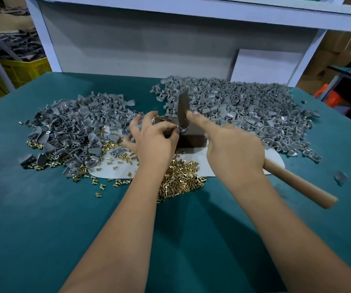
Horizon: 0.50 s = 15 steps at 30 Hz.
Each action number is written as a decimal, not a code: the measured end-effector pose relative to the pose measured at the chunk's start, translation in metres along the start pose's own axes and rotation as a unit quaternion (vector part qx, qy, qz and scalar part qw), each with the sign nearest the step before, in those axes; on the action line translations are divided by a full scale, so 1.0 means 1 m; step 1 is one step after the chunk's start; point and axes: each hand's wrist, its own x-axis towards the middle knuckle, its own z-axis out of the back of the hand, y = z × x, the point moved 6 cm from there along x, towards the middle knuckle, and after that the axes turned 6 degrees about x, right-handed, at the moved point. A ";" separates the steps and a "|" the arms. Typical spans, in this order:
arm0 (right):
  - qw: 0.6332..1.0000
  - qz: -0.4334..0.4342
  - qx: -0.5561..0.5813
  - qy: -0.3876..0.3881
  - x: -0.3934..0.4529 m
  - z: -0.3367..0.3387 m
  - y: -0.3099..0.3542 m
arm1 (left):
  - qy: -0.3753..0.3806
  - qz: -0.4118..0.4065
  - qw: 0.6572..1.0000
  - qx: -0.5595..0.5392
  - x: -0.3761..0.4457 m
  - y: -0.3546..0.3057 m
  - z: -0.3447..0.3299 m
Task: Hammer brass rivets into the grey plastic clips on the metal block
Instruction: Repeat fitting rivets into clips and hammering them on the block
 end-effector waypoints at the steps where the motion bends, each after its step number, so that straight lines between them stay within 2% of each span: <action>1: 1.000 -0.010 0.002 -0.018 0.003 0.003 0.000 | 0.001 -0.001 1.000 0.000 0.000 0.000 0.000; 4: 0.997 -0.016 -0.003 -0.078 0.003 0.012 0.004 | 0.002 -0.009 1.000 0.004 -0.001 -0.001 0.000; 6: 0.999 0.001 -0.008 -0.039 0.004 0.003 0.004 | 0.005 -0.004 1.000 0.010 -0.001 -0.001 0.001; 8: 0.999 -0.019 0.030 -0.004 0.009 -0.004 -0.006 | 0.011 0.002 1.000 0.012 -0.001 -0.002 0.000; 13: 0.978 -0.141 0.151 -0.043 0.027 -0.012 -0.046 | 0.026 0.001 1.000 0.012 -0.001 -0.003 -0.001; 15: 0.963 -0.198 0.178 -0.035 0.027 -0.025 -0.062 | 0.039 0.009 0.999 -0.006 0.000 -0.002 -0.001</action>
